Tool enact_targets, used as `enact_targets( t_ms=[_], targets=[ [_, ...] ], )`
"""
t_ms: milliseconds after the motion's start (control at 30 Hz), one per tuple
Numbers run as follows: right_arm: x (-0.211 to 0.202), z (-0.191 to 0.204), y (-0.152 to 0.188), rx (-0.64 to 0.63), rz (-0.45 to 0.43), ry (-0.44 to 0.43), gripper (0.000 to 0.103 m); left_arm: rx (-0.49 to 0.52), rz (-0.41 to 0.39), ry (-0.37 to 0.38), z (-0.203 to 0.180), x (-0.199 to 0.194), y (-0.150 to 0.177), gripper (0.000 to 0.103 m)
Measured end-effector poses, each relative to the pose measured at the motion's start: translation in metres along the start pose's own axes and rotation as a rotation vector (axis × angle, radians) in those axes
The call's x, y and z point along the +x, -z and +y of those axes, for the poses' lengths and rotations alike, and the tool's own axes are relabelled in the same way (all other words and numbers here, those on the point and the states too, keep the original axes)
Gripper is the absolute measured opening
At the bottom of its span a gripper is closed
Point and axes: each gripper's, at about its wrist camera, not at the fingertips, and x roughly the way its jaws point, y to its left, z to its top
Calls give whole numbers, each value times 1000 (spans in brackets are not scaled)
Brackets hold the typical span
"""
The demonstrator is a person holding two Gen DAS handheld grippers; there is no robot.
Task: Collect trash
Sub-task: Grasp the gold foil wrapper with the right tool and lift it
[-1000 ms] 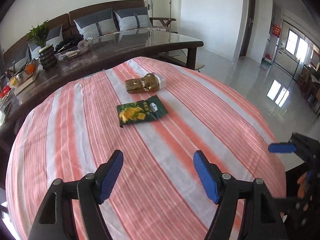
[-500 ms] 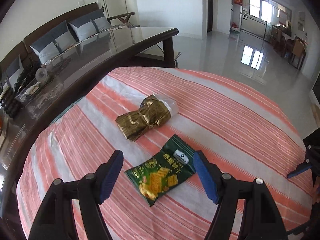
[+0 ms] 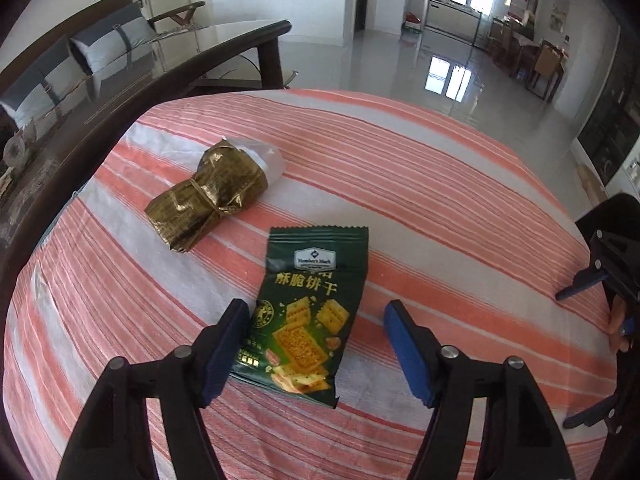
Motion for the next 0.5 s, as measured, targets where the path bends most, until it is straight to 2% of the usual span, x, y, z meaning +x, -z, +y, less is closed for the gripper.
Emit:
enact_targets(
  t_ms=[33,133,233,367,500],
  targets=[
    [0,0,0,1,-1,-2,103,-35,-17,-5,2,-2,1,55],
    [1,1,0,4,-3,0,103,-117,-55,-48,0,-8,12,53],
    [0,1,1,11,-7,-2,103,-208,-69,-160,-5,-21,32,53],
    [-5,-4,2,48,0,-14,102,-425,-84,-312,-2,-50,74,54],
    [-10,-35,-17,172,-7,-112,102,-598,-82,-411,-7,-71,107,57]
  ],
)
